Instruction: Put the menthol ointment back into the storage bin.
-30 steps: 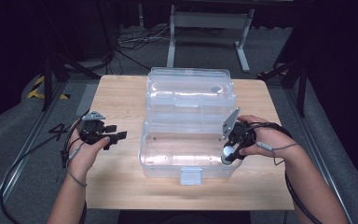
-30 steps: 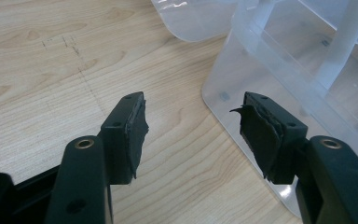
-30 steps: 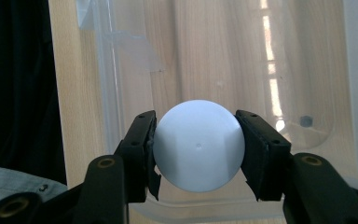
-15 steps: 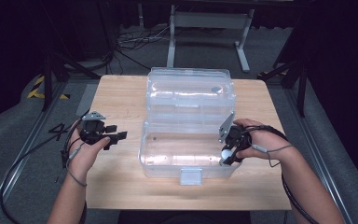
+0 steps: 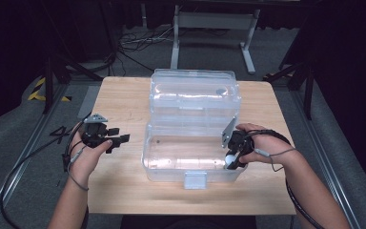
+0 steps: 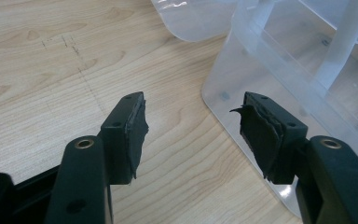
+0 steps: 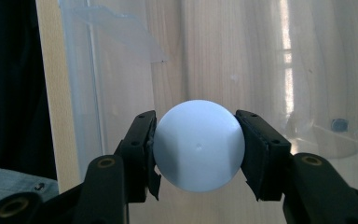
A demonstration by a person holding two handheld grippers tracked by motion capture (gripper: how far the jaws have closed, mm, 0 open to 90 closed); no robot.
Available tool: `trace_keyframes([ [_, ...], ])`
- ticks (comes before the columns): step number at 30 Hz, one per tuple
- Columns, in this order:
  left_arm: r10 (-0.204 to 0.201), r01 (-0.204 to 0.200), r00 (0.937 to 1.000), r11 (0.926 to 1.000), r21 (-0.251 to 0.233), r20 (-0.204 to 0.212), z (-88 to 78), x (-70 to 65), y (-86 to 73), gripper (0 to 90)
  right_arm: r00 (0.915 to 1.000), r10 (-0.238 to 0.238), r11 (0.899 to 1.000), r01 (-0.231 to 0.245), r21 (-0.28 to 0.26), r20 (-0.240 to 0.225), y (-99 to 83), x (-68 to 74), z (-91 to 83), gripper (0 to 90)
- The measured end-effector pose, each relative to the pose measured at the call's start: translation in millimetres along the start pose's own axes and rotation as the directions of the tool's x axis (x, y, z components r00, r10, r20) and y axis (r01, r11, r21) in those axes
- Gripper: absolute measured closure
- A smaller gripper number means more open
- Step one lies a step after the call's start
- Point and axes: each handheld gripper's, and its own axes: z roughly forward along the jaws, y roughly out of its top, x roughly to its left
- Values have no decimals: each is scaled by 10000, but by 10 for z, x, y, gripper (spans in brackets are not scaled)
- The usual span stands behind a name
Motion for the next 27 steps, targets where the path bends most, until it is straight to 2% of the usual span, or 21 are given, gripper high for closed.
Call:
trace_keyframes([
  [27,-19,19,10000,10000,57,39,8,3,-3,415,10000,-59,9979,63,644,-64,33,-24,136,505],
])
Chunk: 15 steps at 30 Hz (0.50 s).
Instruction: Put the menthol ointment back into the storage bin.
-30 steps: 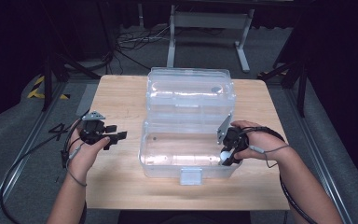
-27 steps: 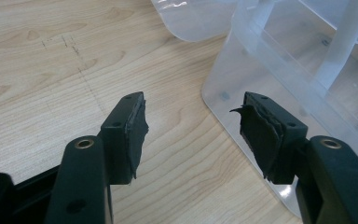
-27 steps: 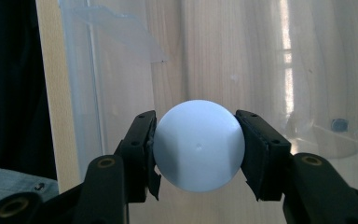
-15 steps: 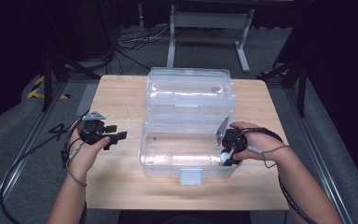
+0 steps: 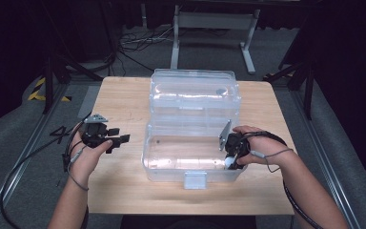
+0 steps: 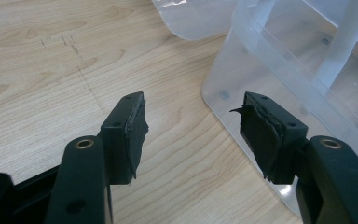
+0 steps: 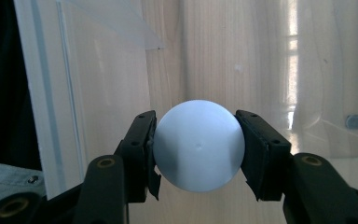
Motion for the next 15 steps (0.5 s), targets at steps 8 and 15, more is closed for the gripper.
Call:
trace_keyframes([
  [8,-2,2,10000,10000,-16,-12,-3,1,-1,415,9999,31,10000,-32,84,124,5,6,3,505],
  [15,-17,17,10000,10000,-12,0,-2,4,-2,415,9998,-68,9999,67,85,174,17,10,8,504],
])
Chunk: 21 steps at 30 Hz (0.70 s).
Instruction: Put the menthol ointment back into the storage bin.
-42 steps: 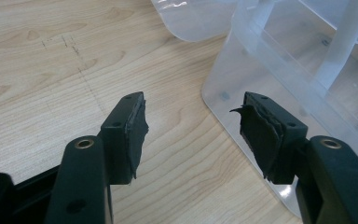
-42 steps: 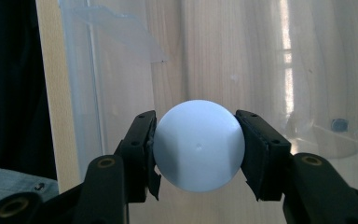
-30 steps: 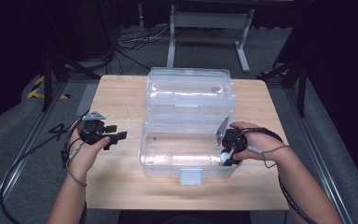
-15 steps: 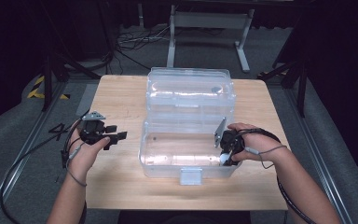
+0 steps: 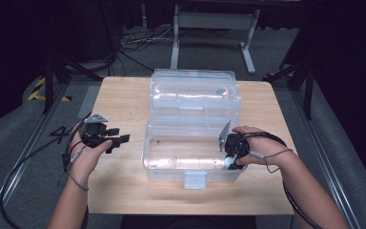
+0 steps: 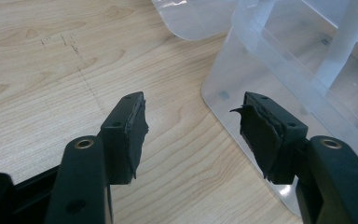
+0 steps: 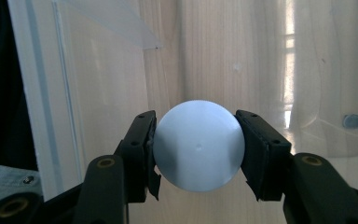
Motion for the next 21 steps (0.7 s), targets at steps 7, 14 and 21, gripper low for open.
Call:
trace_keyframes([
  [7,-33,33,10000,10000,11,6,1,2,-1,415,9998,43,9999,-41,117,-177,-8,-2,-1,504],
  [14,-24,24,10000,10000,16,47,6,-4,-1,415,9998,68,9998,-66,163,-166,8,10,2,502],
  [21,-57,57,10000,10000,42,33,3,-2,-3,415,9999,30,9999,-28,96,-141,23,11,-1,490],
])
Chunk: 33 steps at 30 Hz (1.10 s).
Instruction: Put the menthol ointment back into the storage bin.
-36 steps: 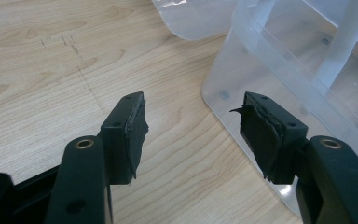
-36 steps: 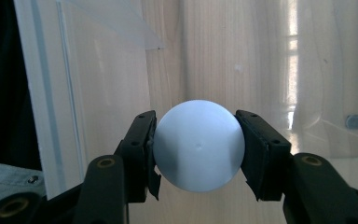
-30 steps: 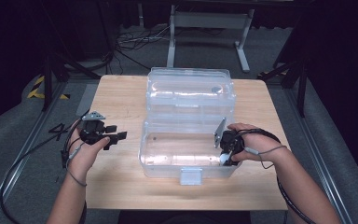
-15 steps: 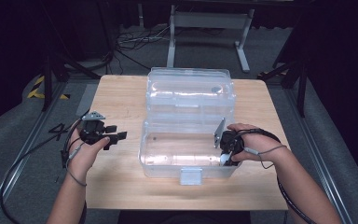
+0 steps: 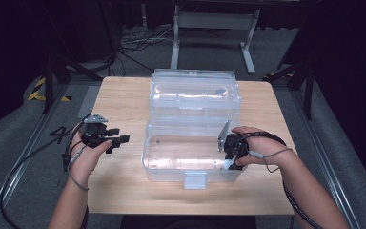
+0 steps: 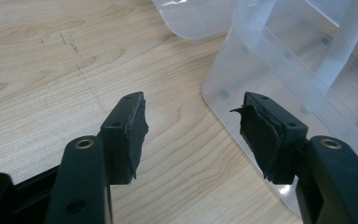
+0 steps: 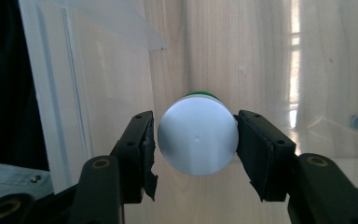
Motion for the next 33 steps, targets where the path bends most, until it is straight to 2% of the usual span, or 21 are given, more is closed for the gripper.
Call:
trace_keyframes([
  [6,11,-11,10000,10000,3,-1,-3,1,0,415,10000,-35,9999,36,133,-88,3,1,6,490],
  [19,46,-46,10000,10000,-18,-1,-2,-1,2,415,9998,78,9999,-76,77,-201,-19,4,-14,501],
  [21,54,-54,10000,10000,-14,-1,-2,-1,3,415,9998,119,9999,-118,53,-176,-31,-1,-26,481],
  [33,85,-86,10000,10000,-48,-32,-9,-3,8,415,9993,354,9966,-346,-750,86,-108,14,-200,469],
])
